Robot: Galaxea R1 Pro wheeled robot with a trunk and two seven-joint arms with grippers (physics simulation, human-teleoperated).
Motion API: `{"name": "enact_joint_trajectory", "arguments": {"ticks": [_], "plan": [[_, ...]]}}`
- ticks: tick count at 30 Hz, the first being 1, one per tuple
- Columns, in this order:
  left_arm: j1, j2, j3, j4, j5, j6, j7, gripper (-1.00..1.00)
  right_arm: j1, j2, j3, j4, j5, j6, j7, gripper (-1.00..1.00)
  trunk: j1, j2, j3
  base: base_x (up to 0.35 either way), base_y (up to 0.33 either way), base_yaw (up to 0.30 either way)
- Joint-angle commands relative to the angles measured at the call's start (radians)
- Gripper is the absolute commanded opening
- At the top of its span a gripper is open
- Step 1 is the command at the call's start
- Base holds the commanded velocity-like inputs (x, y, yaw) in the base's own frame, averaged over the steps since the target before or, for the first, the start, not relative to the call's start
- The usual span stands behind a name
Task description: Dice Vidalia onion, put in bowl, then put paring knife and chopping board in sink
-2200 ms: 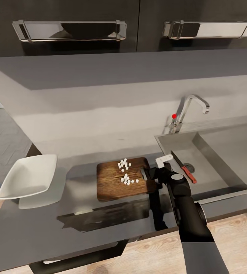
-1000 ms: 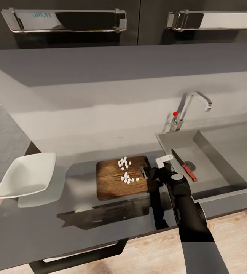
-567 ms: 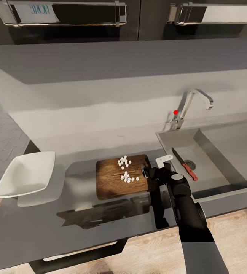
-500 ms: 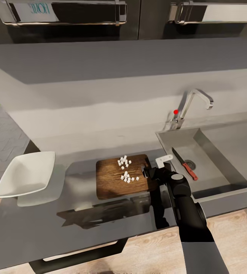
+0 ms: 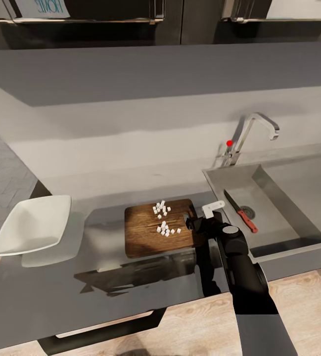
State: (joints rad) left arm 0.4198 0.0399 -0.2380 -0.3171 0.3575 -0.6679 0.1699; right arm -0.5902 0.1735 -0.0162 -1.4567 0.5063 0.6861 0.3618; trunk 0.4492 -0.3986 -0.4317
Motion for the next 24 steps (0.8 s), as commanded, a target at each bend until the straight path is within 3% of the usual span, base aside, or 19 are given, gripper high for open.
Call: {"name": "enact_joint_trajectory", "arguments": {"ticks": [1,24], "plan": [[0.000,0.001,-0.008,-0.003,0.003,-0.001,0.008,1.00,0.000,0.001,-0.001,-0.001,0.021,0.003,0.009,1.00,0.001,-0.001,-0.002,0.000,0.000,0.000],[0.000,0.001,-0.009,-0.003,0.003,-0.001,0.008,1.00,0.000,0.001,-0.001,-0.001,0.021,0.004,0.011,1.00,0.001,-0.001,-0.002,0.000,0.000,0.000]]}}
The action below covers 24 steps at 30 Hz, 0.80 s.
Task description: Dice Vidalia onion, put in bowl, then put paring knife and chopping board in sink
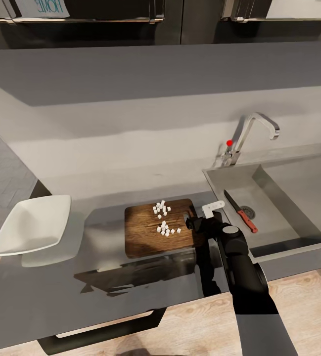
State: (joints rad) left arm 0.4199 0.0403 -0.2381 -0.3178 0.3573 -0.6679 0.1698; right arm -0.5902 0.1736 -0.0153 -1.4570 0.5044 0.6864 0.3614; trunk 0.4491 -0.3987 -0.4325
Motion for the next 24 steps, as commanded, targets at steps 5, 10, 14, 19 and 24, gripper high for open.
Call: {"name": "enact_joint_trajectory", "arguments": {"ticks": [5,10,14,19,24], "plan": [[0.000,0.001,-0.009,-0.003,0.004,-0.001,0.008,1.00,0.000,0.001,-0.002,0.000,0.023,0.004,0.010,1.00,0.001,-0.001,-0.002,0.000,0.000,0.000],[0.000,0.001,-0.009,-0.002,0.003,-0.001,0.008,1.00,0.000,0.001,-0.002,0.000,0.023,0.004,0.010,-1.00,0.001,-0.001,-0.002,0.000,0.000,0.000],[0.000,0.001,-0.009,-0.002,0.003,-0.001,0.008,1.00,0.000,0.001,-0.002,0.000,0.023,0.004,0.010,-1.00,0.001,-0.001,-0.002,0.000,0.000,0.000],[0.000,0.001,-0.009,-0.002,0.003,-0.001,0.008,1.00,0.000,0.001,-0.002,0.000,0.023,0.004,0.010,-1.00,0.001,-0.001,-0.002,0.000,0.000,0.000],[0.000,0.001,-0.009,-0.002,0.004,-0.001,0.008,1.00,0.000,0.001,-0.002,0.000,0.023,0.004,0.010,-1.00,0.001,-0.001,-0.002,0.000,0.000,0.000]]}}
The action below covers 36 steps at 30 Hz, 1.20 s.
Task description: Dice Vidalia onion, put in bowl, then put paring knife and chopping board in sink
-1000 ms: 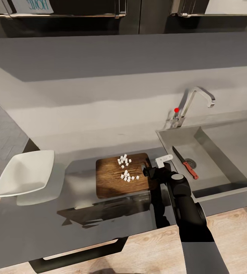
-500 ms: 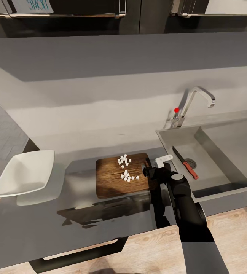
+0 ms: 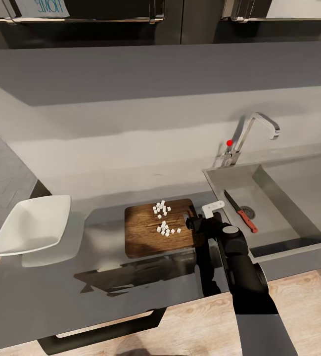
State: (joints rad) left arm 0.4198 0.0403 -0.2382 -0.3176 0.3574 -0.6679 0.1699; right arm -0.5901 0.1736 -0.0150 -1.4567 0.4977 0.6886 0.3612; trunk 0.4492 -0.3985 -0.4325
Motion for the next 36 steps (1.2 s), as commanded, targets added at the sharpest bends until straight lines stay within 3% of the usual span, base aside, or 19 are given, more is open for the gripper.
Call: {"name": "enact_joint_trajectory", "arguments": {"ticks": [1,28,36], "plan": [[0.001,0.001,-0.009,-0.003,0.003,-0.001,0.008,1.00,0.000,0.001,-0.002,-0.001,0.030,0.002,0.010,-1.00,0.001,-0.001,-0.002,0.020,0.015,0.000],[0.001,0.001,-0.009,-0.003,0.004,-0.001,0.008,1.00,0.000,0.001,-0.002,-0.001,0.030,0.002,0.010,-1.00,0.001,-0.001,-0.001,0.067,0.054,0.000],[0.001,0.001,-0.009,-0.003,0.003,-0.001,0.008,1.00,0.000,0.001,-0.002,-0.001,0.030,0.002,0.010,-1.00,0.001,-0.001,0.009,0.001,0.001,0.000]]}}
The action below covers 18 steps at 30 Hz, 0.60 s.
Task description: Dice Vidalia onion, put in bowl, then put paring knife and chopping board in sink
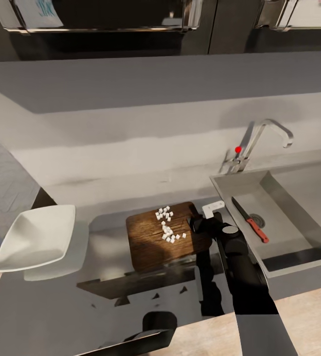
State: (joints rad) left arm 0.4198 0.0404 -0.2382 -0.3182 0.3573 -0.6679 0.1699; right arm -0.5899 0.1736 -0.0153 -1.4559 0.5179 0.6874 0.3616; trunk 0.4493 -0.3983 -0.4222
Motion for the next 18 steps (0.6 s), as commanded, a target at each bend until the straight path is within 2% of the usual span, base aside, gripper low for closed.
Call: {"name": "enact_joint_trajectory", "arguments": {"ticks": [1,18], "plan": [[0.001,0.001,-0.009,-0.002,0.003,-0.001,0.008,1.00,-0.001,0.001,-0.002,-0.001,0.010,0.003,0.010,-1.00,0.001,-0.002,0.000,0.000,0.000,0.000],[0.001,0.001,-0.008,-0.002,0.004,-0.001,0.008,1.00,-0.001,0.001,-0.002,-0.001,0.010,0.002,0.010,-1.00,0.001,-0.002,0.027,0.000,0.000,0.000]]}}
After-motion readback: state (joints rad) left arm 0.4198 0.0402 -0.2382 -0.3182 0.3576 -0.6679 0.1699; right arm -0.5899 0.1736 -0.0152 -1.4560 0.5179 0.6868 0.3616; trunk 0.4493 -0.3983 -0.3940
